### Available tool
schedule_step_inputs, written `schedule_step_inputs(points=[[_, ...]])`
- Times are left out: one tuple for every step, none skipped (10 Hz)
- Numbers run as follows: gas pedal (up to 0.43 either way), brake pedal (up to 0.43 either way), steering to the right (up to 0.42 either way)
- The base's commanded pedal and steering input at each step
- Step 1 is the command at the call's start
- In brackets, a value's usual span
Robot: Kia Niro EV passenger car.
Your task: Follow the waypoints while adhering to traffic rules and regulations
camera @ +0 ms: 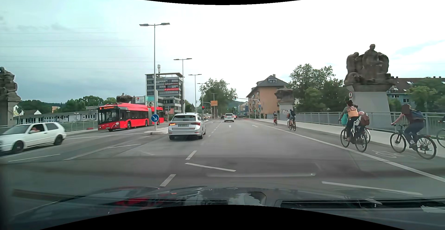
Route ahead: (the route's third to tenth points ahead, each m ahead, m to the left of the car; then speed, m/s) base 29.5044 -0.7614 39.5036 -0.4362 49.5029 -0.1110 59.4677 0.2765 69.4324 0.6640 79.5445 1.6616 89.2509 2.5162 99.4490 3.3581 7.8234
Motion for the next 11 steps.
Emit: schedule_step_inputs(points=[[0.169,0.0,-0.018],[0.157,0.0,-0.018],[0.118,0.0,-0.018],[0.079,0.0,-0.018],[0.039,0.0,-0.018],[0.028,0.0,-0.018],[0.028,0.0,-0.018],[0.028,0.0,-0.017],[0.028,0.0,-0.016],[0.028,0.0,-0.012],[0.028,0.0,-0.009]])
